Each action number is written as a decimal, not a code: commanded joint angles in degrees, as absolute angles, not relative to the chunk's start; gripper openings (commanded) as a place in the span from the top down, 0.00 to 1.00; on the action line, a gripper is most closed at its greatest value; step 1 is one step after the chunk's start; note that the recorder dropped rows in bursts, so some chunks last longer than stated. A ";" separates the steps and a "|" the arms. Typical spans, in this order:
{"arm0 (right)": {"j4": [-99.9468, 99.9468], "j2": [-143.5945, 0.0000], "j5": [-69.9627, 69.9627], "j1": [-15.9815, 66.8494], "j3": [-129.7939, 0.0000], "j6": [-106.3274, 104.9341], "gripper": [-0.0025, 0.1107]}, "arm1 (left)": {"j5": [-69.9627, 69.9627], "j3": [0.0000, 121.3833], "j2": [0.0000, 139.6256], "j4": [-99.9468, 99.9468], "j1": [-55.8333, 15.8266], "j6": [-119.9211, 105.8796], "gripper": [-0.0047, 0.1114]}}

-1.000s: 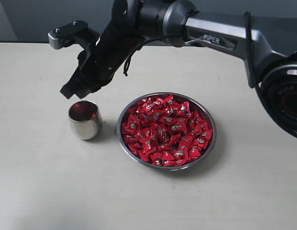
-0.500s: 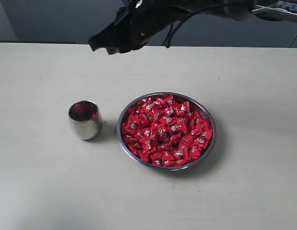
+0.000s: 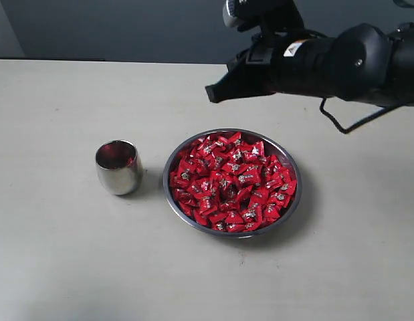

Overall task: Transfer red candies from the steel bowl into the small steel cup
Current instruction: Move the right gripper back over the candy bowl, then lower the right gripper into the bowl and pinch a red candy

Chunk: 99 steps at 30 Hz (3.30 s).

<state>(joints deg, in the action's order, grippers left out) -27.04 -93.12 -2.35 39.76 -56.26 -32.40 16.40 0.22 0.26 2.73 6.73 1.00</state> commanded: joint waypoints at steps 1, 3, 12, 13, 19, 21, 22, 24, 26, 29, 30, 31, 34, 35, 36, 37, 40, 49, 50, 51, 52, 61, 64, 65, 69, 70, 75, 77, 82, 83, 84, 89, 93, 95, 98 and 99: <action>-26.96 -92.67 -3.83 37.03 -51.14 -32.94 0.98 | 16.29 0.00 0.00 2.57 6.77 1.12 0.96; -26.96 -92.67 -3.98 35.74 -49.84 -32.94 0.98 | 16.29 0.00 0.00 2.57 6.77 1.12 0.96; -22.30 -92.67 4.24 33.41 -48.63 -33.05 0.98 | 16.29 0.00 0.00 2.57 6.77 1.12 0.96; -22.31 -92.67 5.51 33.41 -48.75 -33.05 0.98 | 16.29 0.00 0.00 2.57 6.77 1.12 0.96; -23.02 -94.67 6.66 33.52 -49.12 -33.05 0.98 | 16.29 0.00 0.00 2.57 6.77 1.12 0.96; -25.61 -94.83 5.02 33.76 -49.12 -33.05 0.98 | 16.29 0.00 0.00 2.57 6.77 1.12 0.96; -26.72 -94.83 4.24 33.76 -49.12 -33.05 0.98 | 16.29 0.00 0.00 2.57 6.77 1.12 0.96; -29.22 -94.83 2.93 33.76 -49.12 -33.05 0.98 | 16.29 0.00 0.00 2.57 6.77 1.12 0.96; -30.13 -94.83 3.51 33.76 -49.12 -33.05 0.98 | 16.29 0.00 0.00 2.57 6.77 1.12 0.96; -30.25 -95.32 7.81 33.76 -49.85 -33.05 0.98 | 16.29 0.00 0.00 2.57 6.77 1.12 0.96; -30.25 -95.62 10.15 33.76 -50.51 -32.93 0.98 | 16.29 0.00 0.00 2.57 6.77 1.12 0.96; -30.25 -96.15 12.17 33.76 -51.04 -32.65 0.98 | 16.29 0.00 0.00 2.57 6.77 1.12 0.96; -31.55 -98.30 17.97 33.76 -53.48 -31.25 0.96 | 16.29 0.00 0.00 2.57 6.77 1.12 0.96; -31.68 -99.01 19.09 33.76 -53.97 -30.99 0.93 | 16.29 0.00 0.00 2.57 6.77 1.12 0.96; -31.93 -99.67 19.92 33.76 -54.55 -30.42 0.88 | 16.29 0.00 0.00 2.57 6.77 1.12 0.96; -32.06 -100.21 20.77 33.76 -55.07 -29.39 0.82 | 16.29 0.00 0.00 2.57 6.77 1.12 0.96; -32.06 -101.77 23.87 33.76 -56.92 -25.55 0.57 | 16.29 0.00 0.00 2.57 6.77 1.12 0.96; -30.71 -104.83 26.22 33.76 -57.02 -21.20 0.66 | 16.29 0.00 0.00 2.57 6.77 1.12 0.96; -29.39 -104.83 26.22 33.65 -57.02 -19.49 0.61 | 16.29 0.00 0.00 2.57 6.77 1.12 0.96; -28.35 -104.83 26.22 33.65 -57.06 -18.67 0.59 | 16.29 0.00 0.00 2.57 6.77 1.12 0.96; -27.11 -104.83 25.92 33.65 -57.06 -17.26 0.58 | 16.29 0.00 0.00 2.57 6.77 1.12 0.96; -27.22 -106.66 25.10 31.98 -57.15 -16.67 0.58 | 16.29 0.00 0.00 2.57 6.77 1.12 0.96; -29.41 -107.31 25.15 31.98 -57.67 -16.67 0.58 | 16.29 0.00 0.00 2.57 6.77 1.12 0.96; -30.07 -107.54 25.15 31.98 -57.98 -16.67 0.58 | 16.29 0.00 0.00 2.57 6.77 1.12 0.96; -32.51 -108.18 25.38 31.98 -58.70 -16.67 0.58 | 16.29 0.00 0.00 2.57 6.77 1.12 0.96; -33.20 -108.42 25.38 31.98 -58.70 -16.77 0.58 | 16.29 0.00 0.00 2.57 6.77 1.12 0.96; -34.34 -109.65 25.22 31.98 -58.70 -17.22 0.58 | 16.29 0.00 0.00 2.57 6.77 1.12 0.96; -34.88 -109.80 25.13 31.98 -58.70 -17.35 0.58 | 16.29 0.00 0.00 2.57 6.77 1.12 0.96; -35.07 -109.93 25.13 31.98 -58.70 -17.35 0.58 | 16.29 0.00 0.00 2.57 6.77 1.12 0.96; -35.07 -109.93 25.13 31.98 -58.70 -17.35 0.58 | 16.29 0.00 0.00 2.57 6.77 1.12 0.96; -35.16 -109.93 25.13 31.98 -58.70 -17.35 0.58 | 16.29 0.00 0.00 2.57 6.77 1.12 0.96; -37.46 -109.93 25.36 31.98 -58.70 -18.29 0.58 | 16.29 0.00 0.00 2.57 6.77 1.12 0.96; -38.05 -109.93 25.58 31.98 -58.70 -18.57 0.65 | 16.29 0.00 0.00 2.57 6.77 1.12 0.96; -38.05 -109.93 25.70 31.98 -58.70 -18.57 0.73 | 16.29 0.00 0.00 2.57 6.77 1.12 0.96; -38.05 -109.93 25.80 31.98 -58.70 -18.57 0.81 | 16.29 0.00 0.00 2.57 6.77 1.12 0.96; -38.05 -109.93 25.80 31.98 -58.70 -18.57 0.83 | 16.29 0.00 0.00 2.57 6.77 1.12 0.96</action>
<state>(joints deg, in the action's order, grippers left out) -37.74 -109.80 25.56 32.29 -58.37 -17.94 16.40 0.22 0.26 2.73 6.73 1.00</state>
